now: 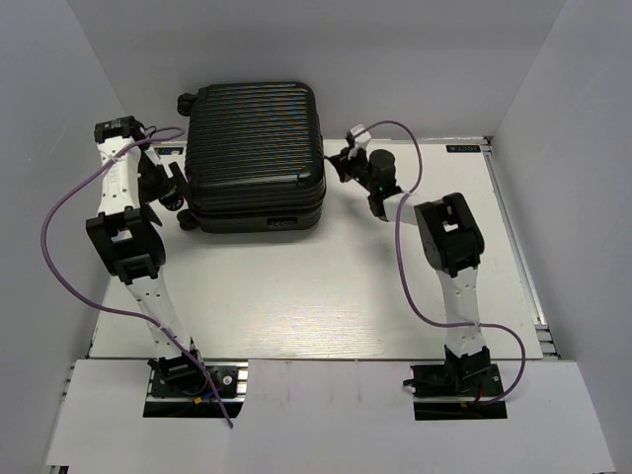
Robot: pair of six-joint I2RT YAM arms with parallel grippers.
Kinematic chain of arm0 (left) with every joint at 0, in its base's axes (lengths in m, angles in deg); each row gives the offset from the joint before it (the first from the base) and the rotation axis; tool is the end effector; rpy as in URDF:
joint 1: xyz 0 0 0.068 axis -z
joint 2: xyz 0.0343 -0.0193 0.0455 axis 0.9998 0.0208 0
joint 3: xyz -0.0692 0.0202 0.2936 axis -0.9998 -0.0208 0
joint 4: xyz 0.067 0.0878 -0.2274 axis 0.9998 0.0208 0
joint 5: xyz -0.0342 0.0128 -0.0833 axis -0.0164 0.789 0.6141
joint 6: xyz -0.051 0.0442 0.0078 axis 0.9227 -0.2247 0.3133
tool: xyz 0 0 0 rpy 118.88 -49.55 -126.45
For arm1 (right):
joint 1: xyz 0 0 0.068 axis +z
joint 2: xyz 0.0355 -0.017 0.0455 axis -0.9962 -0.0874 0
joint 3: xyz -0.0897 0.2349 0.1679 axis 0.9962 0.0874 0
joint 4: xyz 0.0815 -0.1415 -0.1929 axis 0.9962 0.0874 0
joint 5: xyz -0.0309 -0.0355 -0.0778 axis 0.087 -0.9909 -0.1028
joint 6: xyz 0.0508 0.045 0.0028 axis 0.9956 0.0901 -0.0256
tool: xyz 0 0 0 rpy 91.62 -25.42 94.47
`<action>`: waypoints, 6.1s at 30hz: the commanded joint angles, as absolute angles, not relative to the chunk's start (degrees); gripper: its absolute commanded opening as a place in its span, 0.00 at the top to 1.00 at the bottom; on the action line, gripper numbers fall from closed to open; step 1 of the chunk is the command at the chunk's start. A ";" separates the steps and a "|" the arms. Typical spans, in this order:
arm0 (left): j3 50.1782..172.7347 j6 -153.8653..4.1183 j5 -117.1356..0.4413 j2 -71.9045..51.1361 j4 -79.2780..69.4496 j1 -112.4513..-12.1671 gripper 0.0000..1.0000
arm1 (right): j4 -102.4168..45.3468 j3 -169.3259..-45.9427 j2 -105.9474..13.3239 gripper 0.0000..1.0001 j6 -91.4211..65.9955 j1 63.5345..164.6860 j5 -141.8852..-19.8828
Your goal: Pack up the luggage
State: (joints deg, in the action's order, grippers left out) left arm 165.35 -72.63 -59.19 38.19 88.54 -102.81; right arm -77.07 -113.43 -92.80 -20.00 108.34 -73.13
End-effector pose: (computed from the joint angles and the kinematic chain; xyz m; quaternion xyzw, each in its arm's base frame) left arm 0.4088 0.0947 0.2980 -0.2395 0.9687 -0.0647 0.0065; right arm 0.4833 0.2245 0.2225 -0.2365 0.6549 0.2325 0.6790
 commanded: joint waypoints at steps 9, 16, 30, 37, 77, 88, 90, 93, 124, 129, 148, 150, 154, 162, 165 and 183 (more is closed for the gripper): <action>162.42 -59.56 -53.43 48.94 16.18 -103.04 0.01 | -72.57 -168.28 -128.73 1.00 -17.61 109.24 -97.21; 162.51 -59.38 -51.39 49.56 14.25 -103.40 0.00 | -75.89 -164.74 -127.49 1.00 -11.37 109.85 -89.15; 150.24 -65.35 -56.48 39.12 4.84 -99.55 0.00 | -75.01 -159.44 -124.32 1.00 -10.21 109.94 -86.94; 156.42 -69.06 -56.68 43.13 11.68 -97.33 0.14 | -78.34 -148.48 -118.43 1.00 -11.26 110.30 -85.62; 118.76 -61.06 -32.08 -4.38 27.51 -97.41 0.01 | -76.15 -139.23 -109.64 1.00 -16.89 109.42 -84.04; 100.73 -33.84 -25.52 -13.11 9.39 -105.95 0.01 | -77.12 -135.54 -107.70 1.00 -18.38 109.07 -83.51; 100.64 -28.92 -27.40 -11.53 10.28 -105.95 0.01 | -77.20 -134.93 -107.35 1.00 -18.65 108.98 -84.04; 97.31 -23.29 -34.16 -11.00 11.18 -104.90 0.01 | -77.30 -134.04 -106.65 1.00 -19.26 108.89 -83.96; 97.11 -11.04 -54.23 1.04 -2.01 -98.21 0.52 | -75.80 -132.11 -105.06 1.00 -25.15 109.59 -85.53; 102.99 -20.31 -46.06 7.72 -9.11 -97.77 1.00 | -76.67 -129.22 -103.66 1.00 -26.12 109.59 -86.68; 134.12 -89.49 -1.48 22.84 41.12 -89.43 1.00 | -94.42 -82.05 -73.91 1.00 -30.78 112.31 -84.22; 135.25 -94.96 -4.01 22.40 47.50 -87.25 1.00 | -94.70 -74.05 -70.80 1.00 -28.85 113.36 -80.19; 134.92 -95.70 -10.08 21.09 50.55 -88.36 1.00 | -92.08 -64.11 -58.76 1.00 -26.30 115.91 -74.73; 140.44 -79.87 -31.70 26.09 43.34 -98.65 1.00 | -80.91 -56.17 -42.84 1.00 -21.99 118.73 -84.69; 143.25 -76.97 -39.26 28.55 41.05 -98.57 1.00 | -80.10 -56.70 -42.75 1.00 -16.81 118.30 -103.17; 147.74 -78.10 -40.94 34.09 38.76 -102.69 1.00 | -87.83 -71.81 -61.11 1.00 -15.12 109.16 -121.48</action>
State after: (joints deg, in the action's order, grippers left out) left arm 146.03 -73.46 -30.60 31.37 43.67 -99.73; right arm -81.71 -67.99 -59.66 -15.98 111.90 -117.61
